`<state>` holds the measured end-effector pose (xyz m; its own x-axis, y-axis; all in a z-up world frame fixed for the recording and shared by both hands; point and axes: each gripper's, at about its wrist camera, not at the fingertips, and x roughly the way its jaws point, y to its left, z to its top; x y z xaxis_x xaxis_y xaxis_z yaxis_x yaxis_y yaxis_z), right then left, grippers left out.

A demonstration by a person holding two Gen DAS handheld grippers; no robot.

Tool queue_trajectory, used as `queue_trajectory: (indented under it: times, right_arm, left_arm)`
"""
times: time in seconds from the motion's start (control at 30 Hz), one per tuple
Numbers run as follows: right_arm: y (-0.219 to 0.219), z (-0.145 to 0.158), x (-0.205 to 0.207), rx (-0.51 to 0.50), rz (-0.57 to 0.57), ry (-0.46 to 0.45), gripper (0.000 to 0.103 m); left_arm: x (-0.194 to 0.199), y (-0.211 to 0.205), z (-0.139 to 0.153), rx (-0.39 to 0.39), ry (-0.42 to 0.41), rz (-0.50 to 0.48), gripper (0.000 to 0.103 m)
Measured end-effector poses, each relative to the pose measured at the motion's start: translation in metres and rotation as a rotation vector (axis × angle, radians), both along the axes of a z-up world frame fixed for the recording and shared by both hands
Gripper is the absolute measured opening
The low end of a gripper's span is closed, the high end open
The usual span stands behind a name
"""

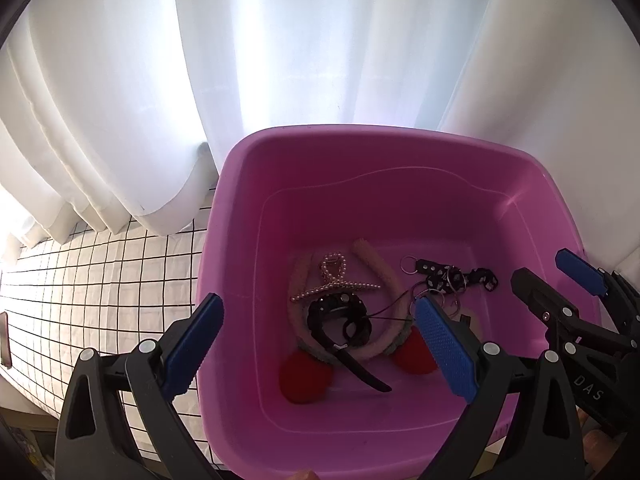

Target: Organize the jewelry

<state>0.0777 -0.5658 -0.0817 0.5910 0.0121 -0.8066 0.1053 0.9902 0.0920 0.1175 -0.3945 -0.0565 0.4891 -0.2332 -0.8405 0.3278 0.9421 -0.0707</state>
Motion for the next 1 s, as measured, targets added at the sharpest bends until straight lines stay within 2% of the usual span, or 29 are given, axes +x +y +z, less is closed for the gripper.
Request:
queue_trajectory:
  times: [0.43, 1.0]
  right_arm:
    - [0.0034, -0.0033, -0.0013, 0.002, 0.005, 0.007, 0.073]
    - [0.0079, -0.0076, -0.0016, 0.007, 0.004, 0.013, 0.073]
  left_arm:
    - [0.0022, -0.0027, -0.0044, 0.017, 0.014, 0.011, 0.097]
    - [0.0014, -0.0012, 0.0002, 0.034, -0.009, 0.012, 0.097]
